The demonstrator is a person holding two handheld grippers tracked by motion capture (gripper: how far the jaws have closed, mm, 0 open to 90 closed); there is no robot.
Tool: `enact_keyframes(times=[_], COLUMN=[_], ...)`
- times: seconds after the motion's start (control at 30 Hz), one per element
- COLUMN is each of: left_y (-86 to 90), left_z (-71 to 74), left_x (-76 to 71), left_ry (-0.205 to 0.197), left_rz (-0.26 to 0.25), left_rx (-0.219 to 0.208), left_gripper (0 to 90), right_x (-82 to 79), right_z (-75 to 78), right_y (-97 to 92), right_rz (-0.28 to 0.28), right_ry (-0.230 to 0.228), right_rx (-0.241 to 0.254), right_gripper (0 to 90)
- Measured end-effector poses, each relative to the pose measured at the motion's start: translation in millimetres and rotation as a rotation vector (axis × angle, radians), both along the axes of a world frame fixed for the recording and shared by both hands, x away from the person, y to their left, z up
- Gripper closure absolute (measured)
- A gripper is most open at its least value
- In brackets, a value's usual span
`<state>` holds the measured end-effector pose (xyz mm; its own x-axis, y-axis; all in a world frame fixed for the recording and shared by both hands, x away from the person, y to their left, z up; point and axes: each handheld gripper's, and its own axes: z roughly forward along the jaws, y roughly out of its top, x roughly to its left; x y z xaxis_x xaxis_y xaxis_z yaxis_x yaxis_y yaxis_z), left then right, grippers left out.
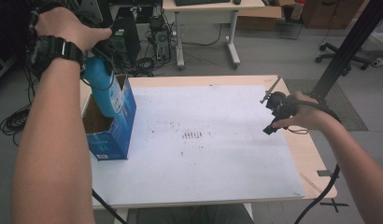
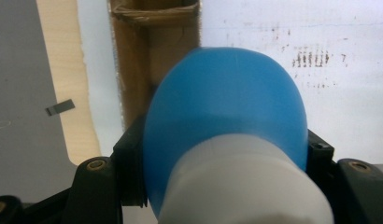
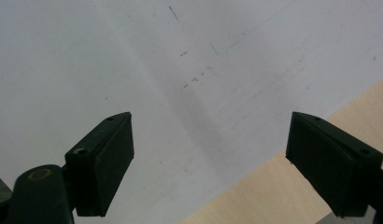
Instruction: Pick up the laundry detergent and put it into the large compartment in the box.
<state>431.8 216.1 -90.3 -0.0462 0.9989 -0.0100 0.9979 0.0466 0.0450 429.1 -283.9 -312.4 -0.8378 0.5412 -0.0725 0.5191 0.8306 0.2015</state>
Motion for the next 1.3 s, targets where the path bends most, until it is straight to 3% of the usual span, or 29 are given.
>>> enact_keyframes(times=[0.7,1.3], left_y=[40.1,50.2], left_z=[-2.0,-11.5], left_x=[-1.7,0.5], left_ry=[-0.006,0.011], left_rz=[0.079,0.092], left_rx=[0.019,-0.002], left_gripper=[37.3,37.3], right_x=[3.5,2.8], right_z=[-2.6,-1.6], right_y=[4.5,5.7], right_rz=[-0.001,0.001], right_ry=[0.008,0.008], right_rx=[-0.009,-0.007], right_gripper=[15.2,15.2])
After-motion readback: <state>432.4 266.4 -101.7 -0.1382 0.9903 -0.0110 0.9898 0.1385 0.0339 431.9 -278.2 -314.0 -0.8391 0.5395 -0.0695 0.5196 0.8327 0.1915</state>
